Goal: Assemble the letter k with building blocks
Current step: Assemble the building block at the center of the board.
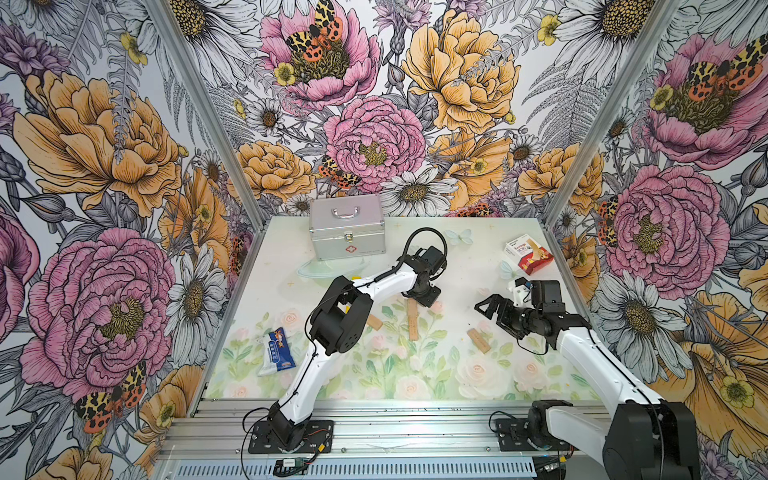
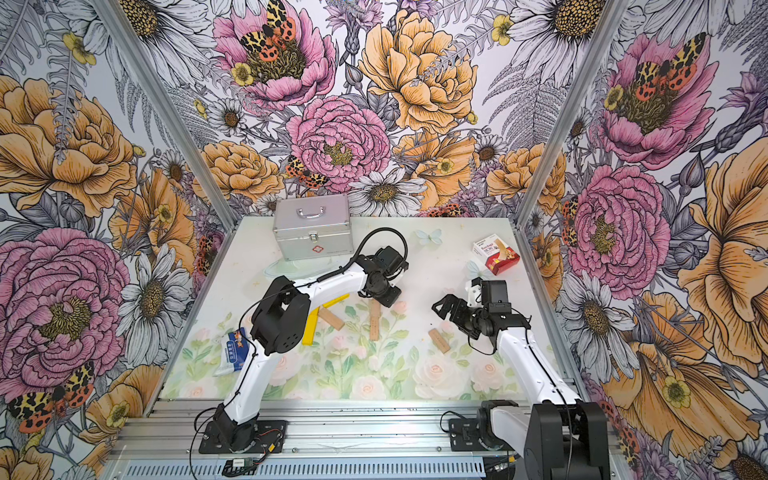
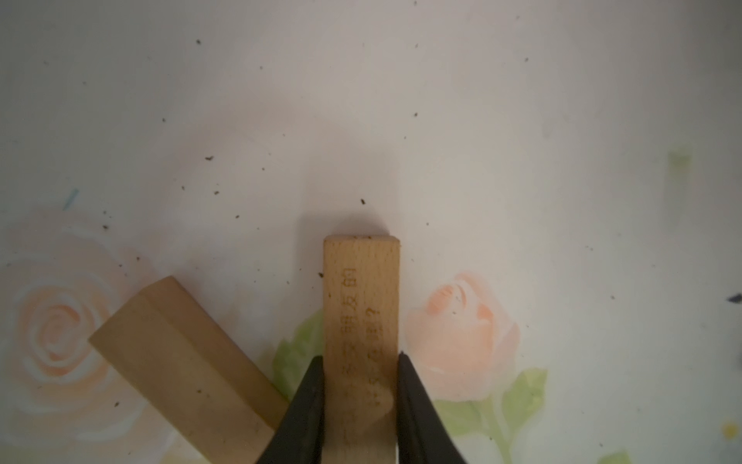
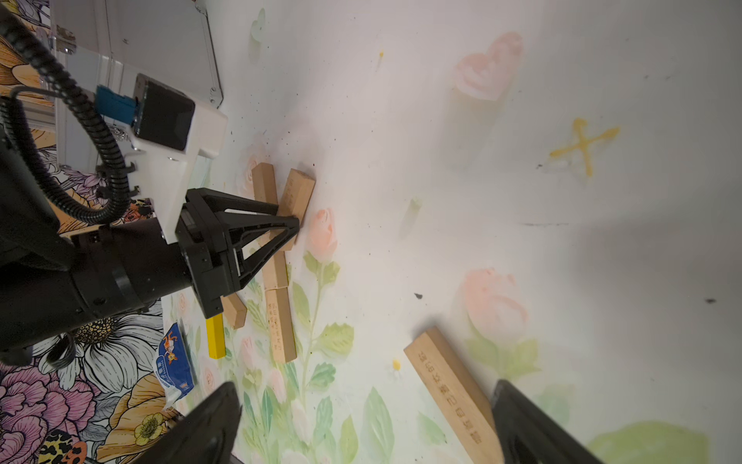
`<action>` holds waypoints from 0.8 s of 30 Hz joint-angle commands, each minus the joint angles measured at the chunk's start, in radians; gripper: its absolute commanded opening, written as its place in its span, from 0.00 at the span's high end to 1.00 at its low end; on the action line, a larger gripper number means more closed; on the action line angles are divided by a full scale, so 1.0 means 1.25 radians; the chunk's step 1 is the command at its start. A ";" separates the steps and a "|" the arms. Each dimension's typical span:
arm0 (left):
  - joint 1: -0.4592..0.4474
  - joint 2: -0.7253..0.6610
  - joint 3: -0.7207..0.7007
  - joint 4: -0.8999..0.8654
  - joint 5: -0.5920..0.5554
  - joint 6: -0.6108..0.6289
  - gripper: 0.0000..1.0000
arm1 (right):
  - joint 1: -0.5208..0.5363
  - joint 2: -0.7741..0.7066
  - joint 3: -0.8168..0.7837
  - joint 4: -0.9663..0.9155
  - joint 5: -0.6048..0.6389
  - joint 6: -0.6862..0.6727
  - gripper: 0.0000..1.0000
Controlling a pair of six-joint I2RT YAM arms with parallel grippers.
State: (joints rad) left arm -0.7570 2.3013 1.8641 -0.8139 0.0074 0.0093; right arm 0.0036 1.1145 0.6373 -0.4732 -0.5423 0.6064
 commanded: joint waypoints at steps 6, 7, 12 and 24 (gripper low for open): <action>0.004 0.014 0.018 0.005 0.004 0.037 1.00 | 0.011 -0.003 0.014 0.016 0.015 0.006 0.01; 0.004 0.012 0.015 0.006 0.008 0.043 1.00 | 0.011 -0.003 0.014 0.016 0.016 0.006 0.01; 0.003 0.009 0.006 0.005 0.039 0.077 1.00 | 0.012 -0.003 0.014 0.016 0.018 0.006 0.01; 0.004 0.005 -0.016 0.004 0.061 0.106 1.00 | 0.015 -0.009 0.011 0.016 0.019 0.009 0.01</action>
State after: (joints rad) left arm -0.7570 2.3016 1.8614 -0.8143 0.0532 0.1116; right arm 0.0147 1.1145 0.6373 -0.4732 -0.5346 0.6128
